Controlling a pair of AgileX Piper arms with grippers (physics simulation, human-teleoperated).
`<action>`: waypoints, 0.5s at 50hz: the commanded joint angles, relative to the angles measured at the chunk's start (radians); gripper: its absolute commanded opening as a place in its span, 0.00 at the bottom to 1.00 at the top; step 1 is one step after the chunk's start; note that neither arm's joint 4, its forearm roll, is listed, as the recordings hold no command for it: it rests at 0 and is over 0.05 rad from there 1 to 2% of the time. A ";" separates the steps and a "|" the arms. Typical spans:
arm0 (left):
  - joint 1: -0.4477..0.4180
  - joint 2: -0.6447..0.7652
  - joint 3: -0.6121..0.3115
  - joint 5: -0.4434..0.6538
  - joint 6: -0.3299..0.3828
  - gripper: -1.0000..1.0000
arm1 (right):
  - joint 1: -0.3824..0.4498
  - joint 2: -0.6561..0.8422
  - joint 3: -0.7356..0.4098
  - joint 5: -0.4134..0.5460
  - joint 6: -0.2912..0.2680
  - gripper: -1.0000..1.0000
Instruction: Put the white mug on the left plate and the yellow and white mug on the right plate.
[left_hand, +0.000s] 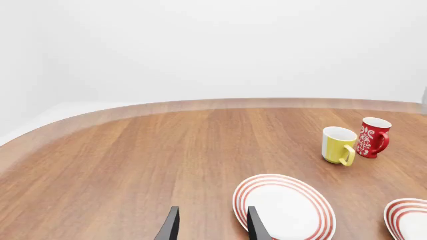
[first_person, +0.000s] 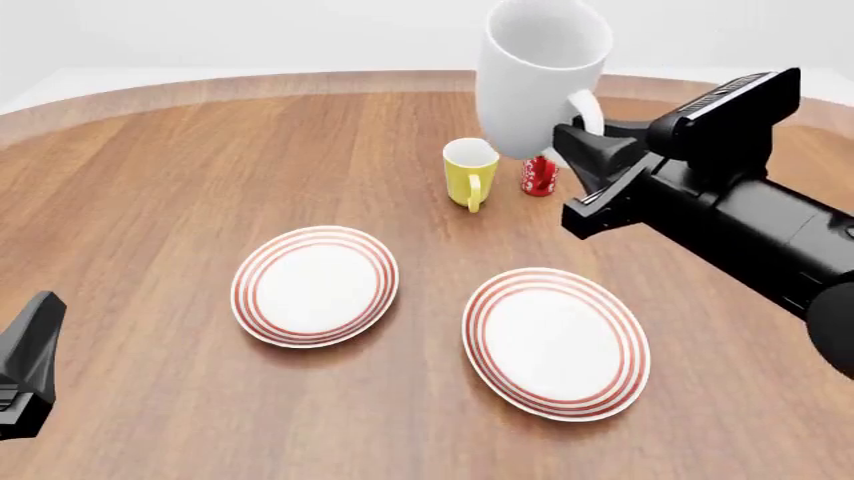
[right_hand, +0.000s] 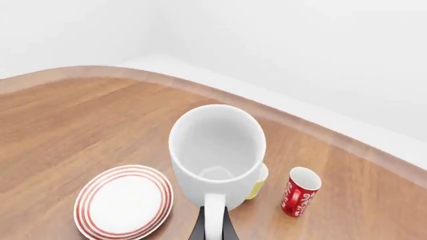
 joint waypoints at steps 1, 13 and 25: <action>0.000 0.000 0.000 0.000 0.000 1.00 | 0.048 0.052 -0.031 -0.023 0.003 0.00; 0.000 0.000 0.000 0.000 0.000 1.00 | 0.091 0.103 -0.062 -0.041 0.004 0.00; 0.000 0.000 0.000 0.000 0.000 1.00 | 0.125 0.162 -0.092 -0.060 0.011 0.00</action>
